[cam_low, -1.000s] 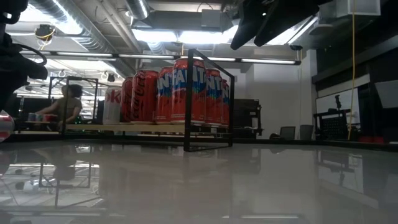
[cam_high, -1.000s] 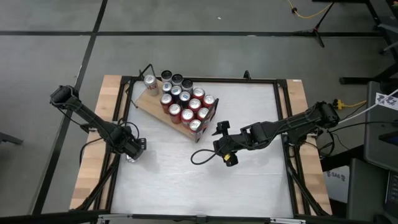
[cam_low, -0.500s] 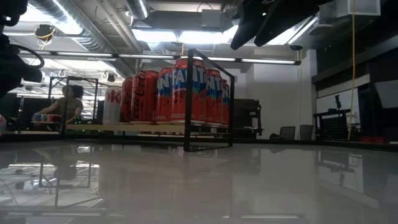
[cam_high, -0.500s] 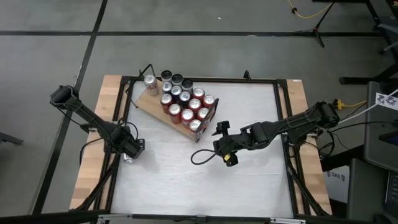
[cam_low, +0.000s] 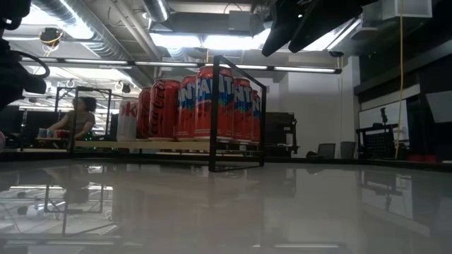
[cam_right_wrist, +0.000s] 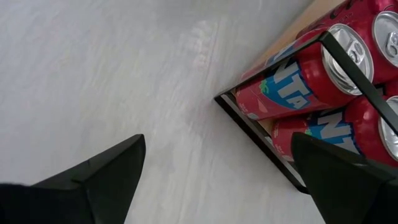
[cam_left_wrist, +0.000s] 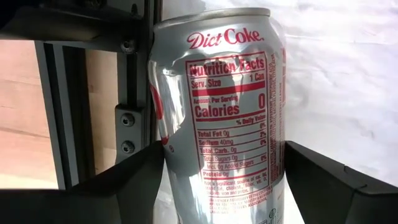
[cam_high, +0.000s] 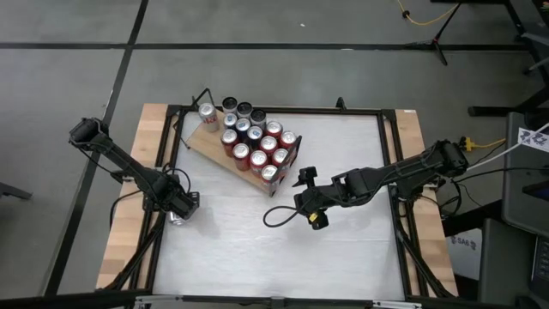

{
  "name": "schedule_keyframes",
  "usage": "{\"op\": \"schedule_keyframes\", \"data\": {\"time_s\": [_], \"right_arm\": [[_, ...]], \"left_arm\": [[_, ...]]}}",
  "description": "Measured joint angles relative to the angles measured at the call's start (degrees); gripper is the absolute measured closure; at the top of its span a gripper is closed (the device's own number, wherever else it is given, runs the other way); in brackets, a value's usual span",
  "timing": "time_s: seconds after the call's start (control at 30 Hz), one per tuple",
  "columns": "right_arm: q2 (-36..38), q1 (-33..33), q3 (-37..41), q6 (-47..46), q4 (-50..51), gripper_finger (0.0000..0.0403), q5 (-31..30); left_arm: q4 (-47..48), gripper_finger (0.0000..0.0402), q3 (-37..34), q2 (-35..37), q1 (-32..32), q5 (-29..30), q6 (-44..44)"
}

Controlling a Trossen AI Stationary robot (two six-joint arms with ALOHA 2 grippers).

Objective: Pick and place cans onto a shelf
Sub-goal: Put the red/silver soda can on the shelf and align with the other red/silver soda can

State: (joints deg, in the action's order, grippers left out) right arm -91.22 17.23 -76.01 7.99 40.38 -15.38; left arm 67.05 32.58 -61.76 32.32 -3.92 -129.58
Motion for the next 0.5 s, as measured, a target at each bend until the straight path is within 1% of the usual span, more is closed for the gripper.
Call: {"op": "schedule_keyframes", "data": {"time_s": [0.1,0.33,0.5], "right_arm": [[0.0,0.0,0.0,0.0,0.0,0.0013,0.0],[0.0,0.0,0.0,0.0,0.0,0.0013,0.0],[0.0,0.0,0.0,0.0,0.0,0.0013,0.0]], "left_arm": [[0.1,0.0091,-0.1,0.0,0.0,0.1,-0.2],[0.0,0.0042,-0.2,-0.6,0.0,0.2,-0.8],[-1.2,0.0032,-0.3,-4.0,0.0,1.7,-1.0]]}}
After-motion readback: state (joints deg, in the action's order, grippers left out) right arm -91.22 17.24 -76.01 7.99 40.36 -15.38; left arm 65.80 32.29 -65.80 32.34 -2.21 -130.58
